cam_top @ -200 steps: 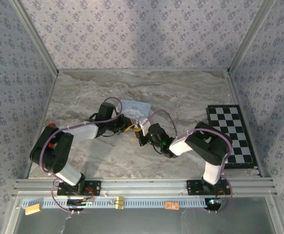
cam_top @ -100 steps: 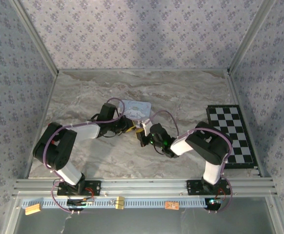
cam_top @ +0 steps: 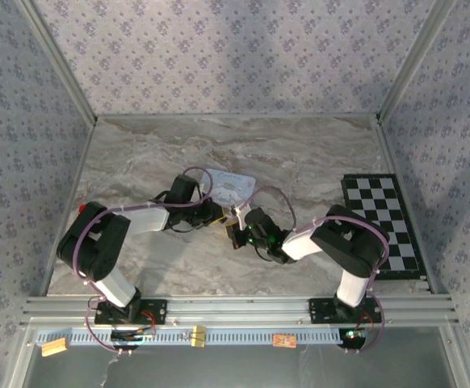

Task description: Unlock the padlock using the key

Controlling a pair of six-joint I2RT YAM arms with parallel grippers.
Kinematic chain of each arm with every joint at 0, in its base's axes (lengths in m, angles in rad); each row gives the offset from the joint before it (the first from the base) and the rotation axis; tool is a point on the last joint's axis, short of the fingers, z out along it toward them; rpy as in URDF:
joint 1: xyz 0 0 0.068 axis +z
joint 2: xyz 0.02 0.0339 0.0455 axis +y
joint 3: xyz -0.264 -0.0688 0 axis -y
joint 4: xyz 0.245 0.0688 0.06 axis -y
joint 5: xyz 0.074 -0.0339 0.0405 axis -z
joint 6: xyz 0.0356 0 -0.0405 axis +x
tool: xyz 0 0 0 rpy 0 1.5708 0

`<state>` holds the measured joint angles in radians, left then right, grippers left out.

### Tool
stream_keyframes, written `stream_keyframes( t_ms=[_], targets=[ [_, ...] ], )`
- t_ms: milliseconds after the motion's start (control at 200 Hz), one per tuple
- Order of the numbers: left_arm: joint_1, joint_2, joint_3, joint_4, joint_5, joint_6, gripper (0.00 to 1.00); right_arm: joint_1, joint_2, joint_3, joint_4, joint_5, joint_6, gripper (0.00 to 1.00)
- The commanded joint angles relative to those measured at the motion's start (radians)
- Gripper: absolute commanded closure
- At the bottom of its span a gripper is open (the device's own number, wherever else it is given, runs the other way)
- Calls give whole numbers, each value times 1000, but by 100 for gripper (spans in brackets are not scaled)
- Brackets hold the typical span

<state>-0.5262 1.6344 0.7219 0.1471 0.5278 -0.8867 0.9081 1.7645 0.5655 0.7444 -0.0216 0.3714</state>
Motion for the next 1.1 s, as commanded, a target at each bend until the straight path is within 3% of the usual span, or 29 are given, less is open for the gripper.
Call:
stream_keyframes(
  t_ms=[0,265,420,545,785,964,1094],
  targets=[
    [-9,40,5,17,-45,7,86,-1,-19,22,10,2,45,100],
    [-11,-2,-44,83,-68,-20,62,-32,-2,25,9,-21,81,100],
    [-10,-77,-88,118,-104,-22,44,-32,-29,32,-75,-25,79,100],
    [-10,-155,-94,86,-126,10,35,-34,-73,23,-133,-35,51,100],
    [-5,-237,-50,-91,-215,103,34,-35,-75,68,-214,-42,49,100],
    [-6,-341,46,-408,-429,220,33,-45,-98,50,-217,-18,64,100],
    [20,-372,54,-432,-468,236,27,-64,-117,41,-236,-4,70,100]
  ],
)
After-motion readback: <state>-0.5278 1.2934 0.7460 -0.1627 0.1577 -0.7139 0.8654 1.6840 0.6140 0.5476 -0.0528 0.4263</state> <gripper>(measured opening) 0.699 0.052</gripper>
